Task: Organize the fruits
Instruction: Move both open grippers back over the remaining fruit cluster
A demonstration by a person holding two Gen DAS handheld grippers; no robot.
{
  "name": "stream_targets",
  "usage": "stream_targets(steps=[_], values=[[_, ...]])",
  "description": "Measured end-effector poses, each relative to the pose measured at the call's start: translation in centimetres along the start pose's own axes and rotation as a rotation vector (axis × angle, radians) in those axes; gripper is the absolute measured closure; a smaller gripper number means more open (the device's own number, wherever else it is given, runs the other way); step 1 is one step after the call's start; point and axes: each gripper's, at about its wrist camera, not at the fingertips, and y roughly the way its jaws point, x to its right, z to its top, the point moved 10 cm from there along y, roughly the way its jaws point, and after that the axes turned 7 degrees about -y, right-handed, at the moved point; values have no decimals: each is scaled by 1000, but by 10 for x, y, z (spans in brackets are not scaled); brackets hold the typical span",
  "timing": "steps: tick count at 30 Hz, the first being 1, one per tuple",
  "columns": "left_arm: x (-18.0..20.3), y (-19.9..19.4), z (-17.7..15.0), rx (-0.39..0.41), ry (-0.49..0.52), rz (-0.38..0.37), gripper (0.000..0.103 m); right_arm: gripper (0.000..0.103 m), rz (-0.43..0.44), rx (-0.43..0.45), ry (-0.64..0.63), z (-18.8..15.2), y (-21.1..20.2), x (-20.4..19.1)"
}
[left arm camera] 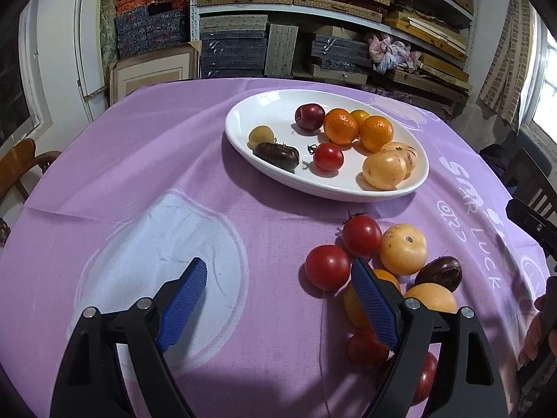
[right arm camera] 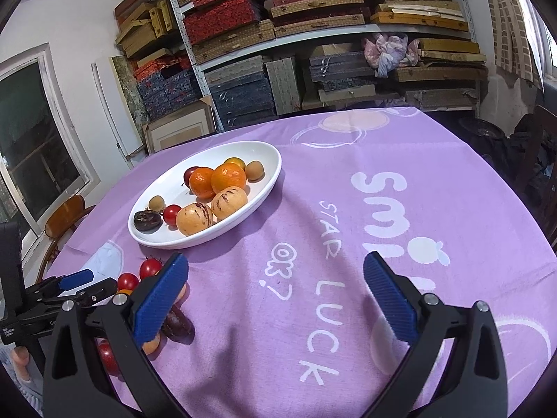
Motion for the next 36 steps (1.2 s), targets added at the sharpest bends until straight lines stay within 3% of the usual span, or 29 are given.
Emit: stream_targets(steps=[14, 19, 23, 27, 36], values=[[-5, 28, 5, -146, -9, -11, 12, 4, 17, -27, 78, -4, 7, 14], [-30, 18, -2, -143, -13, 25, 12, 4, 25, -26, 103, -5, 6, 18], [-46, 8, -2, -150, -83, -4, 13, 4, 26, -25, 100, -5, 5, 17], [-36, 6, 3, -136, -66, -27, 13, 4, 24, -30, 90, -6, 6, 16], [-9, 26, -2, -203, -115, -82, 14, 4, 29, -34, 98, -7, 6, 15]])
